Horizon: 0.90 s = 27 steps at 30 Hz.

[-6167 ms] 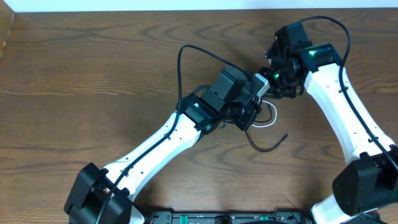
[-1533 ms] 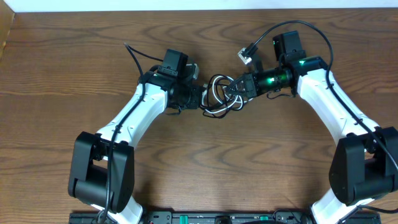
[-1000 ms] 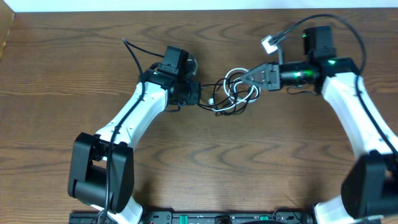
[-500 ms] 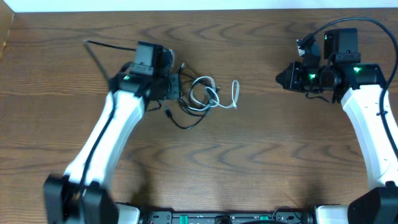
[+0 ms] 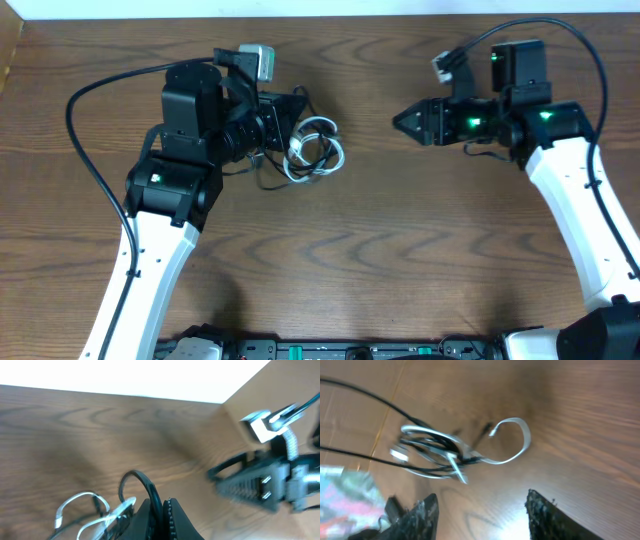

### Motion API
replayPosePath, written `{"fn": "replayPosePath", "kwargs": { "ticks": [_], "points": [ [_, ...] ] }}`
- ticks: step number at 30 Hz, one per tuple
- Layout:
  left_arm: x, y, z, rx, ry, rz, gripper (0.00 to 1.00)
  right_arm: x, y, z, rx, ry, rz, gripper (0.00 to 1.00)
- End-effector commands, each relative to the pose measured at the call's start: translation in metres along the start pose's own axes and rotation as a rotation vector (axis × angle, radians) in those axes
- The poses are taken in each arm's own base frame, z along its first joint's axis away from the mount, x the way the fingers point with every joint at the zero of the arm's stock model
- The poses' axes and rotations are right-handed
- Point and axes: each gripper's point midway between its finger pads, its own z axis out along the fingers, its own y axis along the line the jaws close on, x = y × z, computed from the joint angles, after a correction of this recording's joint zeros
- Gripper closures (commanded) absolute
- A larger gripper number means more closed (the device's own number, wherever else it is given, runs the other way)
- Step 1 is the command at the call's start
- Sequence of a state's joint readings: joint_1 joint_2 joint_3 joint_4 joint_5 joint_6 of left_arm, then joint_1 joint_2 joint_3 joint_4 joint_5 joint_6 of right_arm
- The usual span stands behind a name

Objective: Untangle cables

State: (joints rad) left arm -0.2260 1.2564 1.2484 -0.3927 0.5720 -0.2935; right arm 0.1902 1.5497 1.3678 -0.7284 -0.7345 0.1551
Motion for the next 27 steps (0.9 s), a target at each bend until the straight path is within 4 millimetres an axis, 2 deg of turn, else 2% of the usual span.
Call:
{"fn": "replayPosePath", "kwargs": {
  "ticks": [1,5,10,16,20,27],
  "points": [
    [-0.005,-0.017,-0.004,0.082,-0.01,-0.078,0.92,0.003,0.023,0.007,-0.076,0.021,-0.053,0.44],
    [-0.016,-0.027,-0.005,0.127,-0.046,-0.146,0.93,0.003,0.03,0.011,-0.087,0.019,-0.068,0.41],
    [-0.033,-0.055,-0.012,0.275,-0.078,-0.158,0.93,0.003,0.032,0.015,-0.094,0.022,-0.073,0.41],
    [-0.045,-0.069,-0.018,0.348,-0.108,-0.193,0.93,0.003,0.037,0.025,-0.107,0.027,-0.096,0.4],
    [-0.054,-0.079,-0.023,0.394,-0.131,-0.2,0.93,0.003,0.024,0.034,-0.06,0.035,-0.071,0.41],
    [-0.055,-0.079,-0.023,0.399,-0.136,-0.201,0.93,0.005,0.01,0.05,-0.054,0.058,-0.015,0.43]
  ]
}}
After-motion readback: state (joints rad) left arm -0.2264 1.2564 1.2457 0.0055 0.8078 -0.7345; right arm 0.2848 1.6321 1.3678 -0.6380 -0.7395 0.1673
